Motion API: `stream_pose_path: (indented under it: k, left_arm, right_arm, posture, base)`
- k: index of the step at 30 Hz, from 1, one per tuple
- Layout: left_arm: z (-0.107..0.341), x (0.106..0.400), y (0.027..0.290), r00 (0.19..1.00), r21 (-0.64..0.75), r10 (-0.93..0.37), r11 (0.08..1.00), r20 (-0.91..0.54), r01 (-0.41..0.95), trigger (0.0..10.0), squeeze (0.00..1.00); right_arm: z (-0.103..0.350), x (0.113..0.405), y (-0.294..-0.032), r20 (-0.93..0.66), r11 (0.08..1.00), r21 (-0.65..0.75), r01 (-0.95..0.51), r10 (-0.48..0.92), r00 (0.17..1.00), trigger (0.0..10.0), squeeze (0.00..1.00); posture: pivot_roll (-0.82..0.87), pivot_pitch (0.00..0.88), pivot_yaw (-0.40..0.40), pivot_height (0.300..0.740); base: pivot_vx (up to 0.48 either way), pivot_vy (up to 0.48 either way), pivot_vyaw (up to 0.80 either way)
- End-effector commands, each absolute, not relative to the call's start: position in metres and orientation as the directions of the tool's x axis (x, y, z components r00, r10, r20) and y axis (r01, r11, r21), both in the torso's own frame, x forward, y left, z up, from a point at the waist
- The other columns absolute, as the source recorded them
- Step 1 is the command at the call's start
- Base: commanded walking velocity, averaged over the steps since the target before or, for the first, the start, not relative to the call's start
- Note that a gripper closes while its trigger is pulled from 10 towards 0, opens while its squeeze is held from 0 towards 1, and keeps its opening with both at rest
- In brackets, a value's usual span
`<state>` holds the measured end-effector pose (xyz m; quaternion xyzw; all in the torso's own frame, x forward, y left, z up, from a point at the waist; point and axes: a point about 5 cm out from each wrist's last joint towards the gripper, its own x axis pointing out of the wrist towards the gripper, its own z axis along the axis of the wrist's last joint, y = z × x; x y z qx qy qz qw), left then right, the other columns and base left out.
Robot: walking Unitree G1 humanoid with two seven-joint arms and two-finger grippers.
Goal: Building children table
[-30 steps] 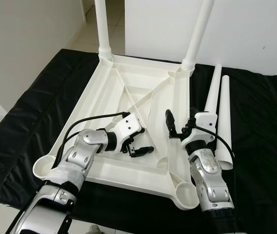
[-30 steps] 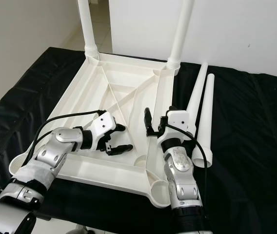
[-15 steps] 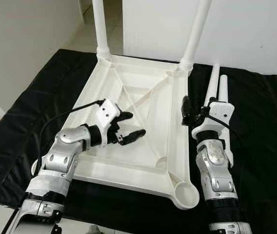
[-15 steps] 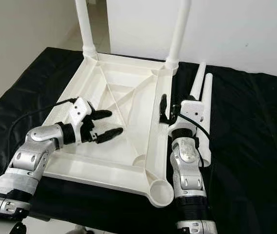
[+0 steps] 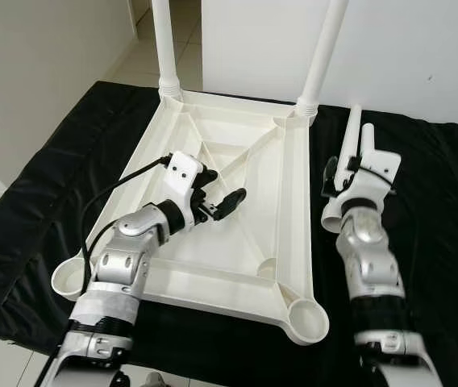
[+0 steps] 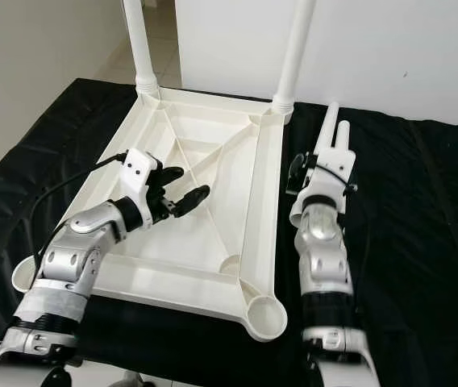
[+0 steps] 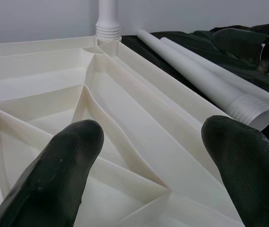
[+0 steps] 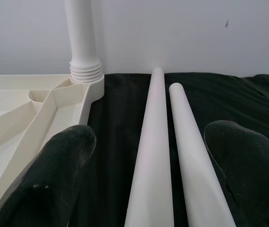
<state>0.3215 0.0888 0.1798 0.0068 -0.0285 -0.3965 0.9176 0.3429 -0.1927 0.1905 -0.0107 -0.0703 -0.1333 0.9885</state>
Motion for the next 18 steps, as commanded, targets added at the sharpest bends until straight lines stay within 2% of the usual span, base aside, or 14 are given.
stream_pose_path:
  k: [1, 18]
  left_arm:
    - [0.182, 0.322, 0.088, 0.699, 0.031, -0.713, 0.701, 0.05, 0.712, 10.0, 0.0]
    - [0.179, 0.319, 0.08, 0.713, 0.004, -0.7, 0.714, 0.031, 0.701, 10.0, 0.0]
  right_arm:
    - [0.18, 0.344, -0.193, 0.079, 0.968, 0.001, 0.251, -0.25, 0.965, 10.0, 0.0]
    - [0.168, 0.35, -0.186, -0.214, 0.954, 0.028, 0.297, -0.285, 0.934, 10.0, 0.0]
  posture:
    - [-0.03, 0.054, -0.022, 0.74]
    - [-0.03, 0.036, -0.023, 0.74]
  base:
    - [0.0, 0.0, 0.0]
    - [0.0, 0.0, 0.0]
